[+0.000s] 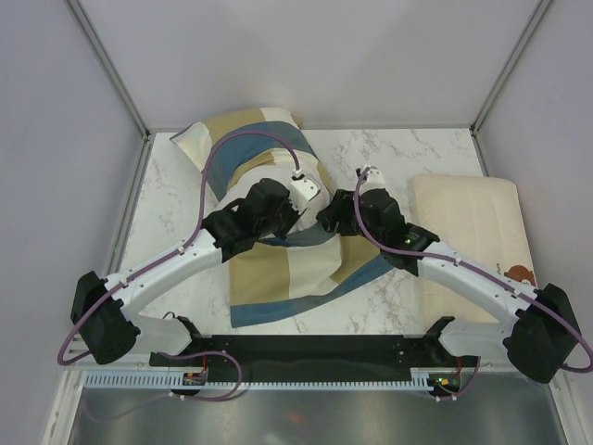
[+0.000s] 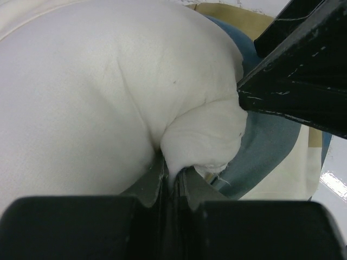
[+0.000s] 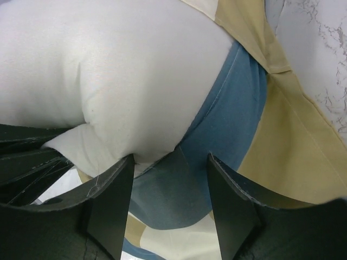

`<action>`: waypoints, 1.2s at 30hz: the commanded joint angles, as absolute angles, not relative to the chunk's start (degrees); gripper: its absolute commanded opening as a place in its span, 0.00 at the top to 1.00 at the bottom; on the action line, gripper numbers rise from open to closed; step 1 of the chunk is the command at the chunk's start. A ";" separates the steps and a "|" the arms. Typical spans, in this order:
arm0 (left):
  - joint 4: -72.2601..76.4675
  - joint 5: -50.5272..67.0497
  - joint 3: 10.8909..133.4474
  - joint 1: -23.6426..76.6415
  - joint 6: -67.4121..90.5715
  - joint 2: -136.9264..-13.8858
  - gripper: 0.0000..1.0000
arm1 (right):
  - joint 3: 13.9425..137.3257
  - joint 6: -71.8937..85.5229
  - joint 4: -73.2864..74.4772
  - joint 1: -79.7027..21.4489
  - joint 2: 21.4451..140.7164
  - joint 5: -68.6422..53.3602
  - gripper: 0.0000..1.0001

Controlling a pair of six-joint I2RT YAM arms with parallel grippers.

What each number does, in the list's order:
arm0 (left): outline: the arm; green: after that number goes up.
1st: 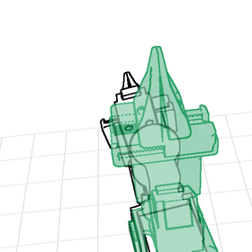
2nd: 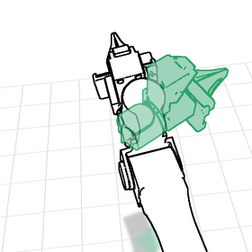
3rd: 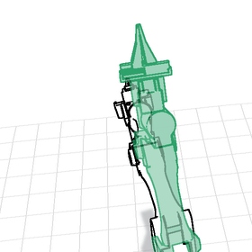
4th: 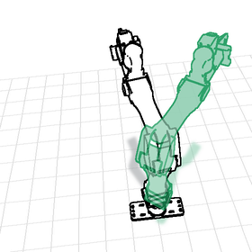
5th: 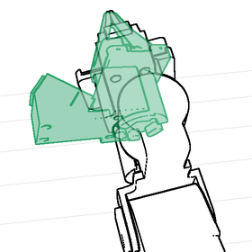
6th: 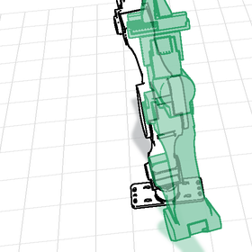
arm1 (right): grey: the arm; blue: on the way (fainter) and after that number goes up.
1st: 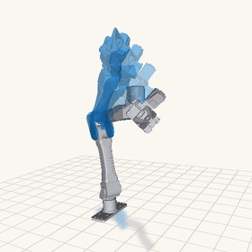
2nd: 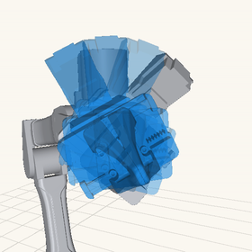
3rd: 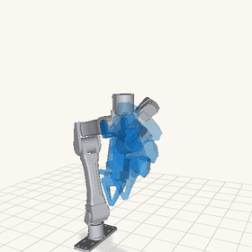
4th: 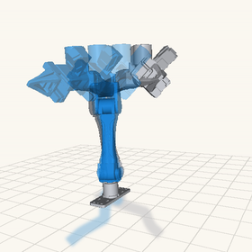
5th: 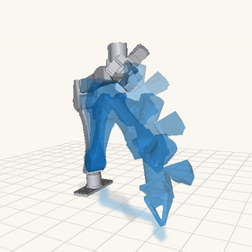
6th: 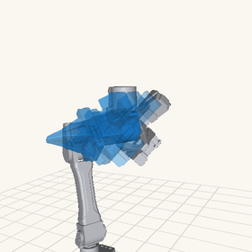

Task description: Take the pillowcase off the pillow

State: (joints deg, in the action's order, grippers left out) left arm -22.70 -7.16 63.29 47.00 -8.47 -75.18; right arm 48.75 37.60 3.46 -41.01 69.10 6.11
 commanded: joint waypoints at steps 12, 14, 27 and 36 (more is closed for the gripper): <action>-20.65 -7.21 63.81 47.29 -5.10 -73.83 0.98 | 50.54 42.01 6.06 -48.34 72.07 15.46 0.36; -20.65 -7.64 63.81 47.29 -4.92 -73.74 0.98 | 49.05 42.71 6.59 -49.56 71.54 16.17 0.36; -20.13 -7.56 63.19 48.16 -5.18 -72.16 0.98 | 45.97 46.23 2.20 -50.01 79.53 12.75 0.36; -19.34 -10.80 62.58 48.25 -5.19 -72.68 0.98 | 43.16 48.34 -0.18 -50.18 80.08 11.86 1.00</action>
